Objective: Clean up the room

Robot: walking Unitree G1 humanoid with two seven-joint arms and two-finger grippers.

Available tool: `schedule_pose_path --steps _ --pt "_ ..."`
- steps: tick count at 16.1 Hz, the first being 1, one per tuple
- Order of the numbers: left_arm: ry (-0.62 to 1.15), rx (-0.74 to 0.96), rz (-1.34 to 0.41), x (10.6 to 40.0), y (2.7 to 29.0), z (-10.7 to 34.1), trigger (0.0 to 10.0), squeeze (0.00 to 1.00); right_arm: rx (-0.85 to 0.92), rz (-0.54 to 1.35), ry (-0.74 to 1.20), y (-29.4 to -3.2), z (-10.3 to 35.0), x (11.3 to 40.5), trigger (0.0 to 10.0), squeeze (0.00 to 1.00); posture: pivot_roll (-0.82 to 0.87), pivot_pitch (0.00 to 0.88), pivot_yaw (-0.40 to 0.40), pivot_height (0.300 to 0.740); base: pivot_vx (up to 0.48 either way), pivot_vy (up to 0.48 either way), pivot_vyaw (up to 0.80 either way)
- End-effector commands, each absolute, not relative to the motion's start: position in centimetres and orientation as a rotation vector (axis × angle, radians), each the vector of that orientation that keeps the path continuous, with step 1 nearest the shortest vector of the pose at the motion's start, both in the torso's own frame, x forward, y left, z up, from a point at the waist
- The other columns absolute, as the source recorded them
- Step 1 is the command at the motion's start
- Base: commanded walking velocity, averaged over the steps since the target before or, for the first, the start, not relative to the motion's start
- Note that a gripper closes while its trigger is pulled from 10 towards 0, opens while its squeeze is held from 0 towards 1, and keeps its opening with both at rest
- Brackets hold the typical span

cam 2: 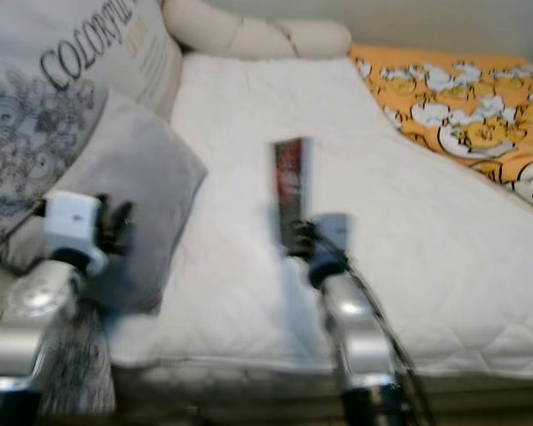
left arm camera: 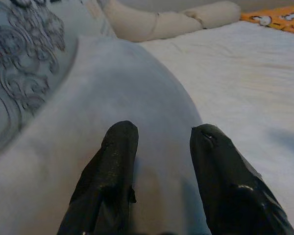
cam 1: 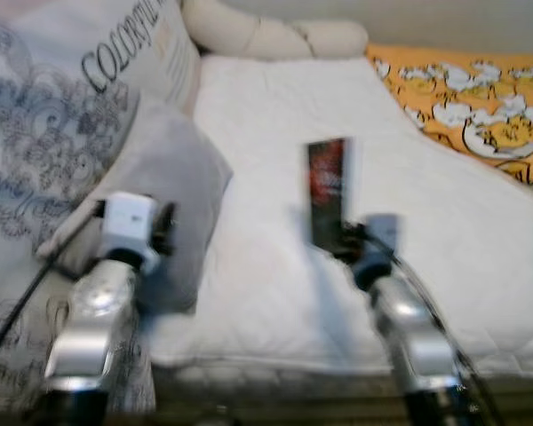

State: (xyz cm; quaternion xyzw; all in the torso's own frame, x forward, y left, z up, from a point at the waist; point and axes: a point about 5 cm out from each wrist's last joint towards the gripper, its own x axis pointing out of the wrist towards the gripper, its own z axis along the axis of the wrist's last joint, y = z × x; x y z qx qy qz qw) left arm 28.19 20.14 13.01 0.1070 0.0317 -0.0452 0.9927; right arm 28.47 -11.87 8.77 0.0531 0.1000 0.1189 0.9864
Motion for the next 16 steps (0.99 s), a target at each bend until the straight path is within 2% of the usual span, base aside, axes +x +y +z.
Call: schedule_pose_path --steps 1,9,12,14,15,16 --pt "0.035 0.212 -0.132 28.5 19.0 13.6 10.0 0.00 0.104 0.224 0.170 -12.8 9.5 28.7 10.0 0.00 0.11 0.000 -0.024 0.740 0.262 0.000 0.00" --pt "0.030 0.227 -0.165 28.7 18.7 13.7 10.0 0.00 0.115 0.264 0.191 -13.0 9.3 29.0 10.0 0.00 0.11 0.000 -0.016 0.740 0.000 0.000 0.00" --pt "0.040 0.253 -0.238 28.5 18.1 13.6 10.0 0.00 0.189 0.277 0.240 -12.5 9.0 29.5 10.0 0.00 0.10 0.000 -0.010 0.740 0.000 0.000 0.00" --pt "0.069 0.290 -0.391 27.8 17.6 13.3 10.0 0.00 0.318 0.334 0.314 -11.6 8.4 30.6 10.0 0.00 0.11 0.000 -0.009 0.740 0.000 0.000 0.00" --pt "0.093 0.281 -0.543 26.8 16.9 13.2 10.0 0.00 0.476 0.455 0.455 -10.3 7.2 31.3 10.0 0.00 0.13 0.000 -0.020 0.740 0.000 0.000 0.00" --pt "0.093 0.280 -0.576 26.6 16.7 13.2 10.0 0.00 0.495 0.477 0.481 -10.0 7.0 31.4 10.0 0.00 0.13 0.000 -0.020 0.740 0.000 0.000 0.00"
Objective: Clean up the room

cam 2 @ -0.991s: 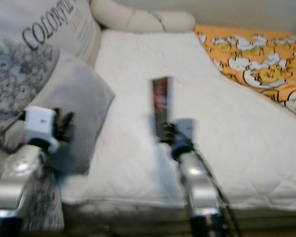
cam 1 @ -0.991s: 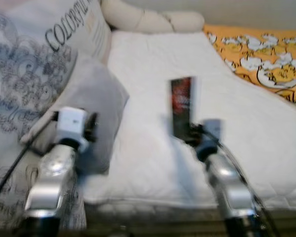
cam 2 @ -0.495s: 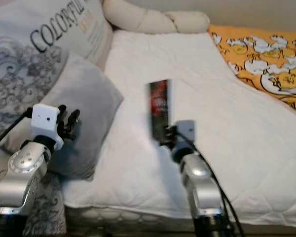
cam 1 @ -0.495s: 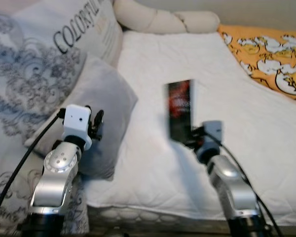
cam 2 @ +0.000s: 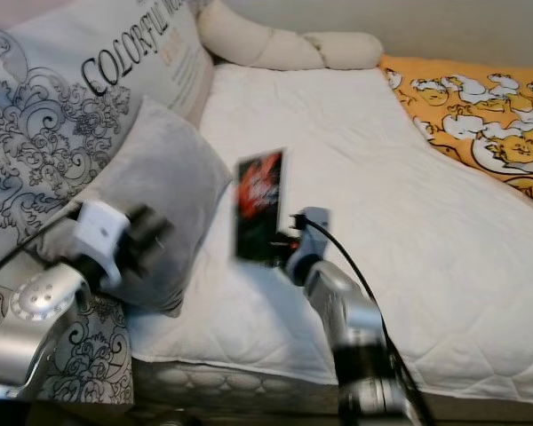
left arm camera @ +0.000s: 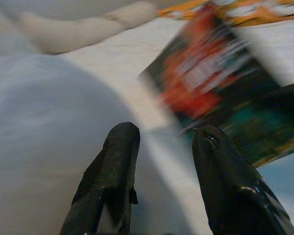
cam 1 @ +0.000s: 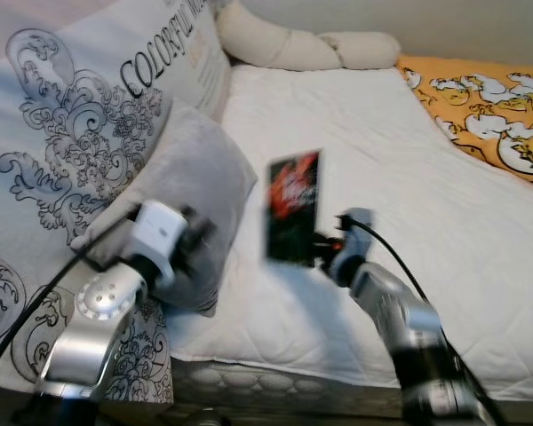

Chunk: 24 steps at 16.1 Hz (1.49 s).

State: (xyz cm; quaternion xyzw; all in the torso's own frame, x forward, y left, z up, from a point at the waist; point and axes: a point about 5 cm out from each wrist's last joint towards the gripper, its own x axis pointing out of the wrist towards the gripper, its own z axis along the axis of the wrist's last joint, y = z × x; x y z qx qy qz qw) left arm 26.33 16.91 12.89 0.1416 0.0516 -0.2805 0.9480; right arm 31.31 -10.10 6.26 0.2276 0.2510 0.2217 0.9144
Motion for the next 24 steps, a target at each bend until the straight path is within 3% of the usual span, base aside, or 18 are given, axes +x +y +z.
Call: schedule_pose_path --steps 1,4,10,11,14,17,24 --pt "0.163 0.304 -0.719 25.0 16.5 12.6 10.0 0.00 0.542 0.510 0.586 -9.5 5.8 32.0 10.0 0.00 0.15 0.000 -0.026 0.740 0.000 0.000 0.00" --pt "0.266 0.283 -0.808 23.7 17.0 12.1 10.0 0.00 0.667 0.477 0.668 -10.0 4.9 32.7 10.0 0.00 0.18 0.000 -0.033 0.740 0.000 0.000 0.00" --pt "0.375 0.287 -0.927 21.7 17.5 12.1 10.0 0.00 0.611 0.358 0.875 -12.6 2.2 31.5 10.0 0.00 0.24 0.000 -0.053 0.740 0.000 0.000 0.00" --pt "0.415 0.290 -0.970 21.2 17.6 12.0 10.0 0.00 0.601 0.273 0.876 -13.3 1.7 31.4 10.0 1.00 0.25 0.000 -0.059 0.740 0.000 0.000 0.00" --pt "0.429 0.313 -0.983 21.1 17.7 12.1 10.0 0.00 0.537 0.169 0.847 -14.4 0.8 31.0 10.0 1.00 0.27 0.000 -0.051 0.740 0.000 0.000 0.00" --pt "0.443 0.316 -1.002 20.9 17.6 12.2 10.0 0.00 0.553 0.157 0.826 -14.9 0.8 31.0 10.0 1.00 0.27 0.000 -0.036 0.740 0.000 0.000 0.00" --pt "0.423 0.243 -0.972 21.5 16.9 11.4 10.0 0.00 0.548 0.094 0.856 -18.5 -0.2 29.6 10.0 1.00 0.20 0.000 -0.035 0.740 0.000 0.000 0.00"
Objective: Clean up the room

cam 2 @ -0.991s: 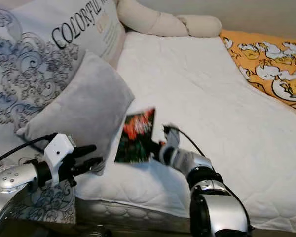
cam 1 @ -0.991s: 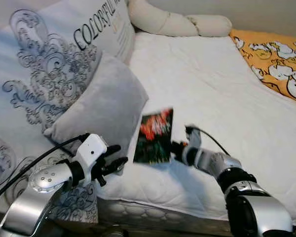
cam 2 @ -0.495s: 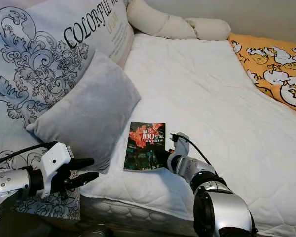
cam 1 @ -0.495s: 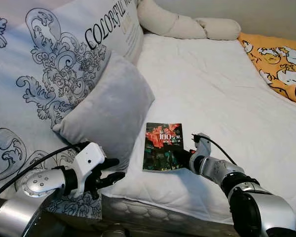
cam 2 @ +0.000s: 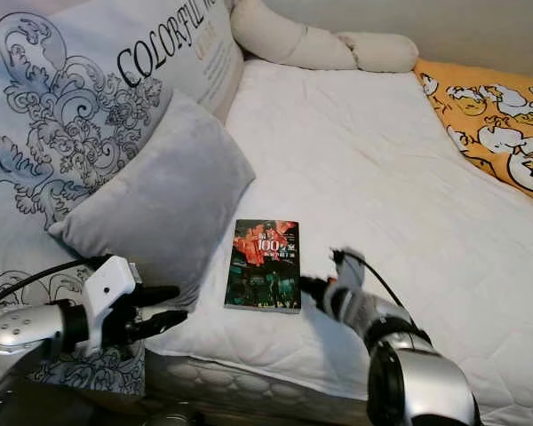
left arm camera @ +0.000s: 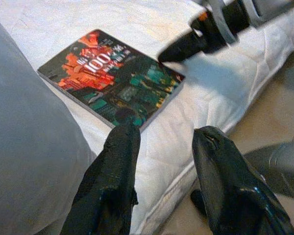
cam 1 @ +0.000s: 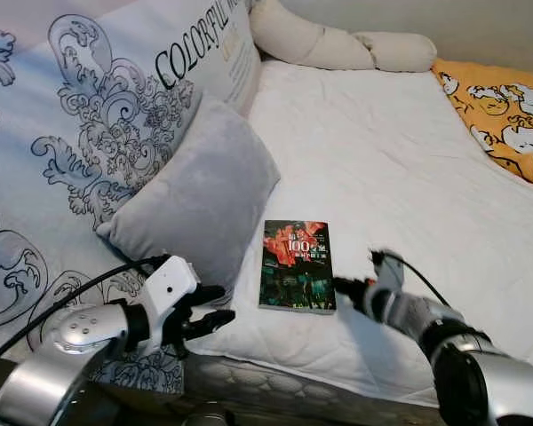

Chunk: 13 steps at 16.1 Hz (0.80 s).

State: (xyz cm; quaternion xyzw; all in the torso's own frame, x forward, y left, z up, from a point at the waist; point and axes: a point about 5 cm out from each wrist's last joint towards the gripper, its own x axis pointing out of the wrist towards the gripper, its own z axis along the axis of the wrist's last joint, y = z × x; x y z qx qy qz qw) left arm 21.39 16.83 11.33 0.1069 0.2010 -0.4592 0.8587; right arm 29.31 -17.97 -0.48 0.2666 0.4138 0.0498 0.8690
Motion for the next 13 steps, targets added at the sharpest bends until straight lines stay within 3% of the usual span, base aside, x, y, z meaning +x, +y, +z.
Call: schedule_pose_path --steps 1,3,5,10,13 --pt "0.372 0.188 -0.916 22.0 16.5 11.4 10.0 0.00 0.579 0.106 0.792 -19.3 0.2 29.7 10.0 1.00 0.19 0.000 -0.041 0.740 0.000 0.000 0.00" --pt "0.297 0.128 -0.778 22.9 16.2 11.4 10.0 0.00 0.585 0.171 0.674 -19.9 1.1 30.2 10.0 1.00 0.17 0.000 -0.045 0.740 0.000 0.000 0.00" --pt "0.245 0.075 -0.645 23.3 16.0 11.3 10.0 0.00 0.451 0.187 0.484 -20.2 2.4 30.2 10.0 1.00 0.15 0.000 -0.055 0.740 0.000 0.000 0.00" --pt "0.152 0.067 -0.292 24.7 18.7 11.9 10.0 0.00 0.177 0.205 0.137 -16.4 7.9 28.9 10.0 1.00 0.11 0.000 -0.065 0.740 0.000 0.000 0.00" --pt "0.131 0.091 -0.222 25.5 19.3 12.3 10.0 0.00 0.150 0.213 0.092 -15.0 9.4 27.8 10.0 1.00 0.08 0.000 -0.051 0.740 0.000 -0.406 0.00"
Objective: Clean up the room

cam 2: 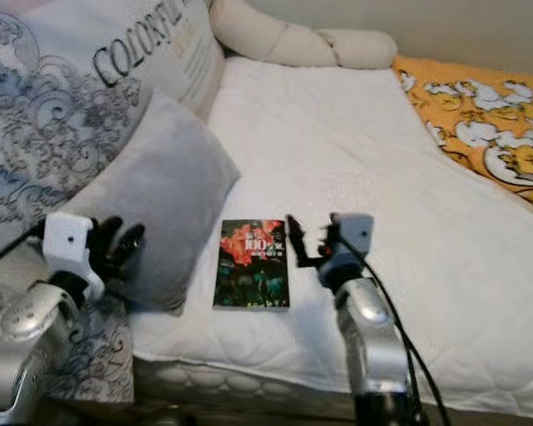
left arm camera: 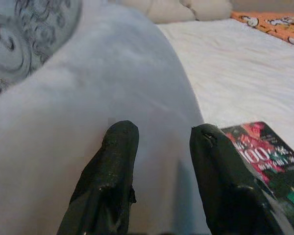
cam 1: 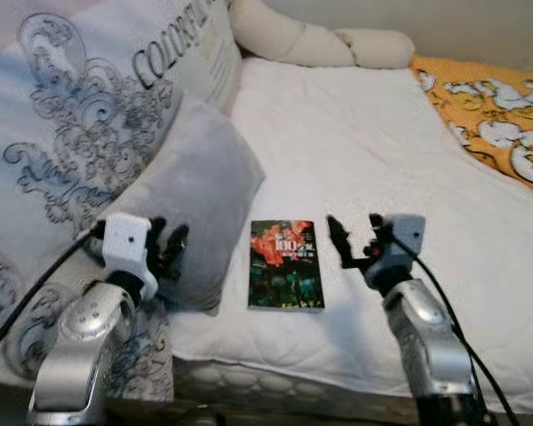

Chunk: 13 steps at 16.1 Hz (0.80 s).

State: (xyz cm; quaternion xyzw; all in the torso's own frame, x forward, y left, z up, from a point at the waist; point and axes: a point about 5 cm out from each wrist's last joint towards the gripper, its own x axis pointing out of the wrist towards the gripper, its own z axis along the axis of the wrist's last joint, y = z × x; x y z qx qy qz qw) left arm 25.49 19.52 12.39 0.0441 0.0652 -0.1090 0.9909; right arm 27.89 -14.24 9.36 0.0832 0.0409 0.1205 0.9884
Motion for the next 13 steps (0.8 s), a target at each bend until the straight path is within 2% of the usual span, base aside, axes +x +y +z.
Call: schedule_pose_path --steps 1,9,13 --pt "0.142 0.103 -0.228 25.5 18.9 12.0 10.0 0.00 0.154 0.167 0.111 -15.5 9.1 27.3 10.0 1.00 0.08 0.000 -0.046 0.740 0.000 -0.450 0.00" --pt "0.139 0.137 -0.130 25.9 19.8 11.8 10.0 0.00 0.097 0.083 0.133 -16.4 9.2 26.4 10.0 1.00 0.08 0.000 -0.029 0.740 0.000 -0.447 0.00" --pt "0.154 0.151 -0.149 25.7 19.0 11.3 10.0 0.00 -0.033 0.109 0.188 -16.2 8.8 26.3 10.0 1.00 0.08 0.000 -0.035 0.740 0.000 -0.428 0.00"
